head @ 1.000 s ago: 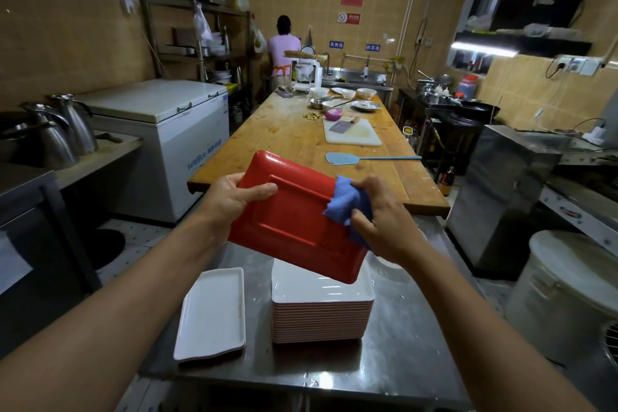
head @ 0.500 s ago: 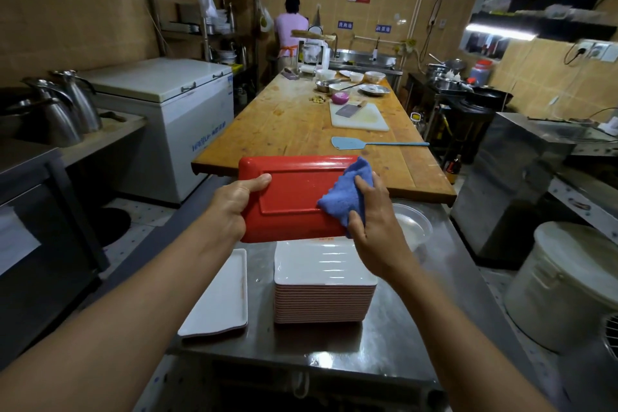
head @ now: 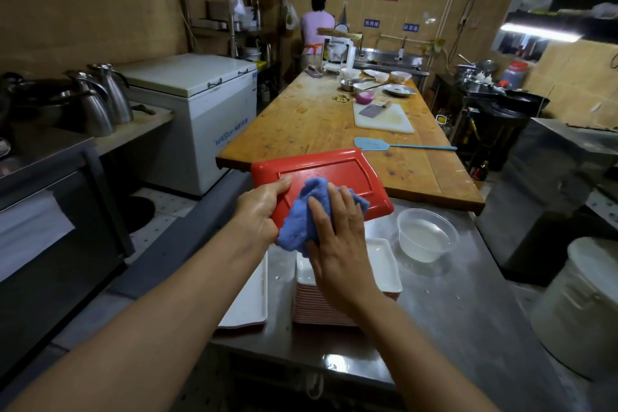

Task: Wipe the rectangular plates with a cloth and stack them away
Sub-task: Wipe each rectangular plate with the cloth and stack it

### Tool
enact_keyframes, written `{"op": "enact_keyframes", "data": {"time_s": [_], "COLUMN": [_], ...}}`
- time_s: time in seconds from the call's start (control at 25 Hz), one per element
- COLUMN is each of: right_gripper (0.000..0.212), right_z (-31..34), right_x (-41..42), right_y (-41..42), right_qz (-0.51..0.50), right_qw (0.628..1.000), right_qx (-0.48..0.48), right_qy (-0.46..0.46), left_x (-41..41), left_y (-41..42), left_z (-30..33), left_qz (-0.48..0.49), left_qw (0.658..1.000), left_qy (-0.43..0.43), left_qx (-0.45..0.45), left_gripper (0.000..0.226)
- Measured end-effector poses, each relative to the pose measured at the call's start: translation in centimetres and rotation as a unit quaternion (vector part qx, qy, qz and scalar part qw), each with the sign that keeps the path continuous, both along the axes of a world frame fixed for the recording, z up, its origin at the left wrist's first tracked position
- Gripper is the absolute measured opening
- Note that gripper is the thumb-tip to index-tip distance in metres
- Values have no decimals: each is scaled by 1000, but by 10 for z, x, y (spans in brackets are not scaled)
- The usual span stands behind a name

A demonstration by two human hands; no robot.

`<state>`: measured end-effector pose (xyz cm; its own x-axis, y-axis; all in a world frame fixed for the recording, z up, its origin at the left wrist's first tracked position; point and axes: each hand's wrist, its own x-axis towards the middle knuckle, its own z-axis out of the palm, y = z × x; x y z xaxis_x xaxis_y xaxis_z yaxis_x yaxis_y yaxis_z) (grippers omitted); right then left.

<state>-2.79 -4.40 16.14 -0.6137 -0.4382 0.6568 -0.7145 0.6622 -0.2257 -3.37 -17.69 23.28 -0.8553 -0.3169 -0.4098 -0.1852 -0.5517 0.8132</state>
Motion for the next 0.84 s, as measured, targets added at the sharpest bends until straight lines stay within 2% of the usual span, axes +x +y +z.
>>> {"op": "enact_keyframes", "data": {"time_s": [0.08, 0.24, 0.4, 0.52, 0.6, 0.72, 0.8, 0.84], "right_gripper": [58, 60, 62, 62, 56, 41, 24, 22], "right_z": [-5, -4, -1, -3, -7, -13, -16, -19], "right_x": [6, 3, -13, -27, -35, -40, -41, -42], "right_y": [-17, -27, -25, -23, -28, -40, -48, -50], "right_qz": [25, 58, 49, 33, 32, 56, 36, 26], "right_qw": [1000, 998, 996, 991, 979, 938, 929, 930], "right_qx": [1, -13, -34, -62, -102, -183, -184, -171], "right_qy": [-4, -30, -73, -111, -176, -289, -320, -323], "left_x": [4, 13, 25, 36, 43, 56, 63, 67], "left_y": [-2, -12, -31, -49, -62, -82, -95, -100], "left_z": [-1, -8, -15, -19, -24, -30, -37, -40], "left_qz": [26, 63, 93, 108, 122, 136, 143, 147], "left_qw": [1000, 997, 994, 992, 989, 987, 984, 981], "left_qy": [11, 20, 19, 14, 3, -3, 4, 17], "left_qx": [0, -32, -57, -65, -79, -85, -104, -124], "left_gripper": [35, 13, 14, 34, 40, 26, 18, 18]}}
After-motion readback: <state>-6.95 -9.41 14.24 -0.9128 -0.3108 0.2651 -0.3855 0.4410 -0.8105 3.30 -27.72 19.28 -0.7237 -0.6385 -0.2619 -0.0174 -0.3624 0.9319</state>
